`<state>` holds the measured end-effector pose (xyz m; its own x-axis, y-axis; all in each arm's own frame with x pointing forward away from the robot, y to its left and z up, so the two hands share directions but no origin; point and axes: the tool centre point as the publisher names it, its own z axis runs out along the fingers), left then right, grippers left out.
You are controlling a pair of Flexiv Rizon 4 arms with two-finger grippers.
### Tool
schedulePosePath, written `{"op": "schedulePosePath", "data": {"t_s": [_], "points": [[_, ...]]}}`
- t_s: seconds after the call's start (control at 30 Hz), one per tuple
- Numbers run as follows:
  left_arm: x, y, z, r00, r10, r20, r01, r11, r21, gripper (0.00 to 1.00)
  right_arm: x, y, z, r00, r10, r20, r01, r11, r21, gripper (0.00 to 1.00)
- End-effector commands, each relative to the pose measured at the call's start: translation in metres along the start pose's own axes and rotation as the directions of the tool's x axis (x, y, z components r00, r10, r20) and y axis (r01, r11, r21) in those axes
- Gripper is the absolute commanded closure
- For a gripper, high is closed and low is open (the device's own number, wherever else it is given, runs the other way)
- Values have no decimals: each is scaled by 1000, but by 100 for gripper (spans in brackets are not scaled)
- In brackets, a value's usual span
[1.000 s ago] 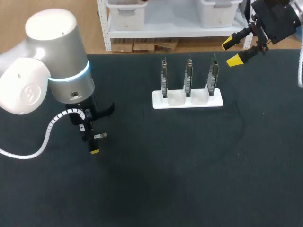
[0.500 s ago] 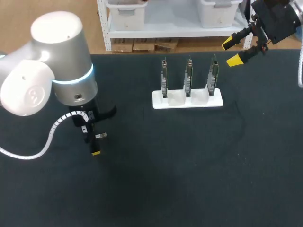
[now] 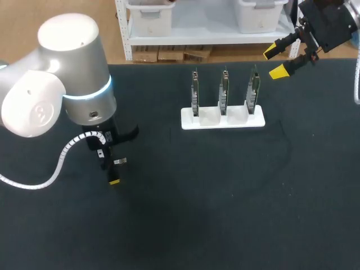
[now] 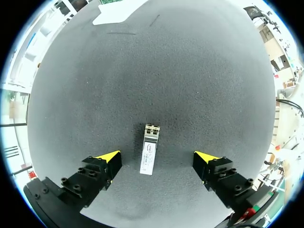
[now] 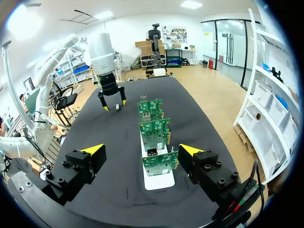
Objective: Pick up the optical module with the left hand, and insert it into the network port with the right hand.
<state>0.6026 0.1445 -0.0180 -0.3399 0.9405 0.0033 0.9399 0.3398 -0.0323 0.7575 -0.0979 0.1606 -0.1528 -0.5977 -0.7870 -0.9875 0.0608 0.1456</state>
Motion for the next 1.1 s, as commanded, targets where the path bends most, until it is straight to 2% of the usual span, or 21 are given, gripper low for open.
{"op": "schedulePosePath", "data": {"t_s": [0.03, 0.2, 0.23, 0.27, 0.3, 0.37, 0.4, 1.1], "points": [[0, 2, 2, 1000, -1, -1, 1, 1000, 4, 0, 0, 2, 0, 1000, 0, 0, 0, 1000, 4, 0], [1, 3, 2, 1000, -10, 1, 10, 1000, 6, 0, 0, 2, 0, 1000, 0, 0, 0, 1000, 4, 0], [1, 3, 2, 1000, -9, 0, 9, 1000, 5, 15, 0, 2, 0, 1000, 0, 0, 0, 1000, 4, 0], [1, 4, 1, 1000, -10, 0, 10, 1000, 4, 46, 0, 2, 0, 1000, 0, 0, 0, 1000, 4, 0], [1, 4, 1, 1000, -11, 0, 11, 1000, 4, 51, 0, 2, 0, 1000, 0, 0, 0, 1000, 4, 0], [2, 5, 1, 1000, -24, 5, 23, 1000, 3, 90, 0, 2, 0, 1000, 0, 0, 0, 1000, 4, 0], [3, 5, 1, 1000, -27, 8, 27, 1000, 5, 100, 0, 2, 0, 1000, 0, 0, 0, 1000, 4, 0], [10, 6, 1, 997, -59, 48, 57, 998, 38, 100, 0, 2, 0, 1000, 0, 0, 0, 1000, 4, 0]]}}
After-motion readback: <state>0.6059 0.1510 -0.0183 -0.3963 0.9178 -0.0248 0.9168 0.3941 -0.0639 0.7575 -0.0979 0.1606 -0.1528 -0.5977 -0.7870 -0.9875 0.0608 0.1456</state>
